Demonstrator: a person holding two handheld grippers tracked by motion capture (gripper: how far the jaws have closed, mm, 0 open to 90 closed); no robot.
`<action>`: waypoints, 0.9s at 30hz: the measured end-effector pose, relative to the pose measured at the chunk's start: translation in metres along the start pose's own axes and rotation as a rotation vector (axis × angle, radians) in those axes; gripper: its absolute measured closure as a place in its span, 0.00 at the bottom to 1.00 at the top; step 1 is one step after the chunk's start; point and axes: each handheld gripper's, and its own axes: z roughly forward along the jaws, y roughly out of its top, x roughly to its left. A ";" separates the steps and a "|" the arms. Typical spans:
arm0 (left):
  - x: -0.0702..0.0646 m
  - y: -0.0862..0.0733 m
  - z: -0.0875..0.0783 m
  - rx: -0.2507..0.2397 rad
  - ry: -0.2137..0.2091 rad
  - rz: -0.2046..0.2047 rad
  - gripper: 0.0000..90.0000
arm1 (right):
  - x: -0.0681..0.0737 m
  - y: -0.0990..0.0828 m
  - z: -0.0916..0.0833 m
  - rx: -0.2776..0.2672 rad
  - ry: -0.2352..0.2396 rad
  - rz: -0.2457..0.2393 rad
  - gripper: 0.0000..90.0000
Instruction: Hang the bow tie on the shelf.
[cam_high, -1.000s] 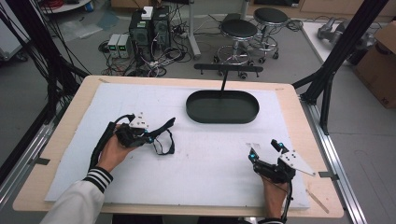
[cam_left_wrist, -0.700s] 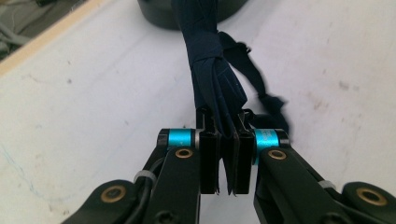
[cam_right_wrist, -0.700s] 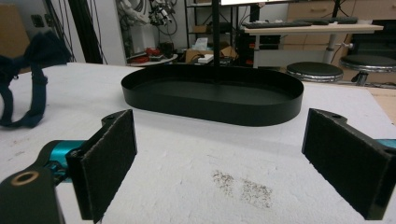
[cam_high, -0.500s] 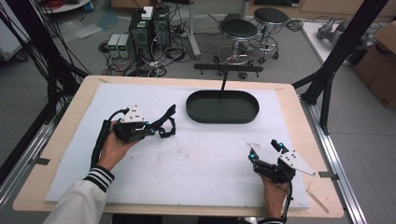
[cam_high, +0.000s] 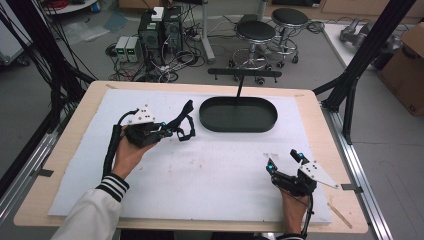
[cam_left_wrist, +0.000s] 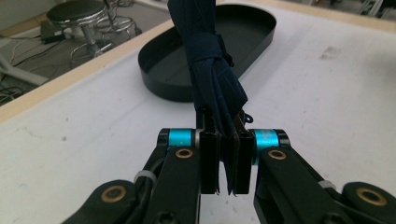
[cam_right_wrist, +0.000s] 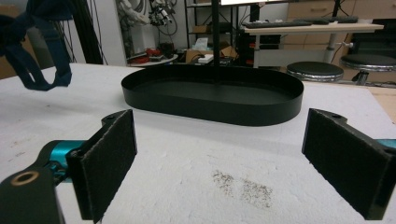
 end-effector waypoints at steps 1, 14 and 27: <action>0.000 0.003 0.001 -0.006 -0.001 0.000 0.94 | 0.000 0.000 0.000 -0.002 0.001 -0.003 0.10; 0.001 0.030 0.015 -0.118 -0.065 -0.047 0.95 | 0.000 0.000 0.000 -0.005 0.000 0.001 0.10; 0.009 0.061 0.040 -0.205 -0.106 -0.066 0.95 | 0.000 0.000 -0.001 -0.004 0.000 -0.006 0.10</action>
